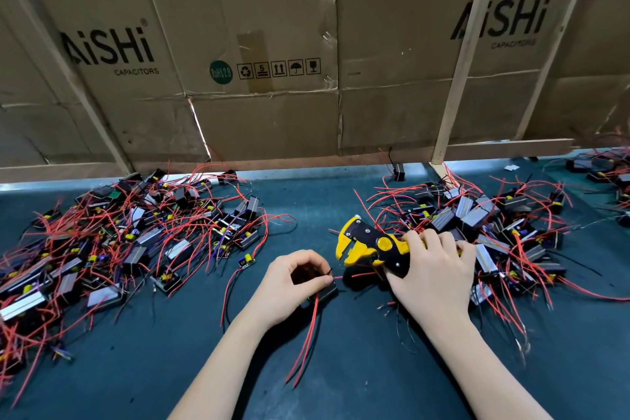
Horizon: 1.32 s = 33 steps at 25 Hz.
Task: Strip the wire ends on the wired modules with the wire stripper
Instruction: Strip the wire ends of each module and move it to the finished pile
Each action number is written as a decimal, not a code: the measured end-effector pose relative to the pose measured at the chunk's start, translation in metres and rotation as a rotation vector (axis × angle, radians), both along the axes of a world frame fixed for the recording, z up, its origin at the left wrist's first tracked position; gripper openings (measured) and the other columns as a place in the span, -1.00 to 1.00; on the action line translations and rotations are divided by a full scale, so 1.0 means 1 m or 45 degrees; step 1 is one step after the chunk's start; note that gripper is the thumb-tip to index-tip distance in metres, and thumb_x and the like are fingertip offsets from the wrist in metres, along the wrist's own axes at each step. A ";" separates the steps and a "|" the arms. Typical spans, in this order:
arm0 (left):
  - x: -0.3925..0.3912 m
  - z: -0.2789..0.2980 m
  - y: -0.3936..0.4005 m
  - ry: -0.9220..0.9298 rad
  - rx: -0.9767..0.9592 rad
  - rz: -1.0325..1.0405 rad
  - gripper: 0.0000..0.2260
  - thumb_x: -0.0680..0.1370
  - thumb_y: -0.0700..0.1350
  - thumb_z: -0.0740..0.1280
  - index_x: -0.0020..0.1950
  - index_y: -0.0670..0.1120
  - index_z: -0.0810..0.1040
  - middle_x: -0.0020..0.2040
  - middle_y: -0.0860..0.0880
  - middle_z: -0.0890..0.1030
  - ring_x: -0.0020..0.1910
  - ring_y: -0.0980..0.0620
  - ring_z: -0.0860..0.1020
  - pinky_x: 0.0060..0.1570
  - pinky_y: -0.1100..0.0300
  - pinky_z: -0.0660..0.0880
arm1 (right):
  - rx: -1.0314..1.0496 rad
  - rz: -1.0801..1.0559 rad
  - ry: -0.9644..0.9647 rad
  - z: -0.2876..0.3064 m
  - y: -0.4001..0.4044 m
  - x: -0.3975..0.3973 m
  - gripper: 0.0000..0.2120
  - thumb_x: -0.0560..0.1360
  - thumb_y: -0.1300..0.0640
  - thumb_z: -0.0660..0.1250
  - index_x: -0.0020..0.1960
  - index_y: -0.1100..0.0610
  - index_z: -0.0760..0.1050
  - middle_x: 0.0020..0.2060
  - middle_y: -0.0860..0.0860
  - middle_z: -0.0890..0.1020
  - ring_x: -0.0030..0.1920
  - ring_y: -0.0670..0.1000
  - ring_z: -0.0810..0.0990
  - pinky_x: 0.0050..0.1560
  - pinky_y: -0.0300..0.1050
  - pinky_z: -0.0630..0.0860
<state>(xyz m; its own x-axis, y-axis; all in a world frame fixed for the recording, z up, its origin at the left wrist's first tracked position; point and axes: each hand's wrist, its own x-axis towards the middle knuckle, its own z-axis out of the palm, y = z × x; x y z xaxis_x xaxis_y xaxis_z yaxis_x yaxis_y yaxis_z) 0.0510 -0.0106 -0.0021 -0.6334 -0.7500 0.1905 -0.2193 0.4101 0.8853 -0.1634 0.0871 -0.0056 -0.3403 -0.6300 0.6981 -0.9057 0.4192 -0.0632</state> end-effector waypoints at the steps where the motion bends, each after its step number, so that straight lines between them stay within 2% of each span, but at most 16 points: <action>1: 0.002 0.000 -0.001 -0.009 -0.021 0.000 -0.91 0.49 -0.19 0.46 -0.15 -0.02 0.61 -0.20 0.02 0.63 -0.21 0.09 0.56 -0.08 0.07 0.53 | 0.004 -0.004 -0.002 0.000 0.000 0.000 -0.49 0.17 -0.19 0.57 -0.08 0.15 0.57 -0.21 0.08 0.58 -0.15 0.20 0.52 -0.02 0.08 0.30; 3: 0.007 0.002 -0.005 -0.049 -0.083 -0.008 -0.92 0.51 -0.18 0.43 -0.11 0.01 0.62 -0.16 0.02 0.65 -0.18 0.04 0.58 -0.05 0.01 0.53 | 0.018 -0.011 -0.004 0.002 0.001 0.001 -0.49 0.17 -0.19 0.57 -0.08 0.15 0.57 -0.21 0.09 0.58 -0.15 0.20 0.52 -0.02 0.08 0.30; 7: 0.012 0.001 -0.007 -0.090 -0.171 0.045 -0.91 0.50 -0.18 0.46 -0.11 0.02 0.67 -0.14 0.02 0.65 -0.15 -0.01 0.59 -0.05 0.02 0.53 | 0.067 -0.022 0.009 0.003 0.002 0.001 -0.49 0.18 -0.19 0.56 -0.09 0.15 0.56 -0.21 0.10 0.57 -0.16 0.20 0.50 -0.04 0.08 0.29; 12: 0.010 -0.002 -0.008 0.124 0.013 0.103 -0.92 0.51 -0.17 0.44 -0.11 0.02 0.65 -0.14 -0.09 0.64 -0.19 0.03 0.56 -0.04 0.14 0.49 | 0.144 -0.045 0.027 0.009 0.001 0.006 -0.52 0.21 -0.19 0.55 -0.14 0.18 0.55 -0.27 0.13 0.55 -0.18 0.20 0.50 -0.06 0.08 0.27; 16: 0.010 -0.006 -0.010 0.139 0.019 0.088 -0.94 0.47 -0.06 0.42 -0.08 0.02 0.65 -0.10 -0.07 0.65 -0.10 -0.13 0.59 0.04 0.02 0.51 | 0.322 -0.051 0.023 0.021 -0.004 0.007 -0.53 0.24 -0.24 0.52 -0.16 0.15 0.53 -0.24 0.13 0.57 -0.14 0.20 0.52 -0.03 0.09 0.30; 20: 0.008 -0.008 -0.011 0.147 0.012 0.095 -0.93 0.47 -0.05 0.42 -0.08 0.02 0.66 -0.10 -0.08 0.65 -0.11 -0.15 0.58 0.03 -0.04 0.51 | 0.454 -0.037 0.079 0.029 -0.008 0.008 -0.53 0.31 -0.30 0.42 -0.09 0.10 0.52 -0.16 0.08 0.59 -0.06 0.17 0.51 0.00 0.07 0.29; 24: 0.006 -0.008 -0.010 0.162 0.022 0.093 -0.97 0.49 -0.10 0.43 -0.10 0.02 0.66 -0.12 -0.04 0.66 -0.16 -0.01 0.57 0.01 -0.01 0.51 | 0.523 -0.012 0.064 0.034 -0.013 0.011 -0.52 0.36 -0.31 0.36 0.00 0.08 0.50 -0.05 0.06 0.59 0.05 0.16 0.49 0.07 0.07 0.27; 28: 0.005 -0.008 -0.010 0.153 0.040 0.117 -0.91 0.51 -0.23 0.44 -0.12 -0.04 0.66 -0.12 -0.06 0.67 -0.15 -0.21 0.58 -0.02 -0.09 0.52 | 0.548 0.005 0.054 0.034 -0.017 0.014 -0.52 0.39 -0.32 0.28 0.04 0.06 0.49 0.00 0.04 0.59 0.08 0.15 0.48 0.11 0.07 0.25; 33: 0.003 -0.008 -0.008 0.111 0.036 0.145 -0.90 0.51 -0.23 0.45 -0.14 -0.03 0.66 -0.14 0.00 0.69 -0.13 -0.16 0.61 0.01 -0.07 0.52 | 0.547 0.006 0.048 0.035 -0.019 0.016 -0.53 0.38 -0.34 0.30 -0.02 0.06 0.51 -0.04 0.03 0.61 0.05 0.14 0.52 0.12 0.07 0.26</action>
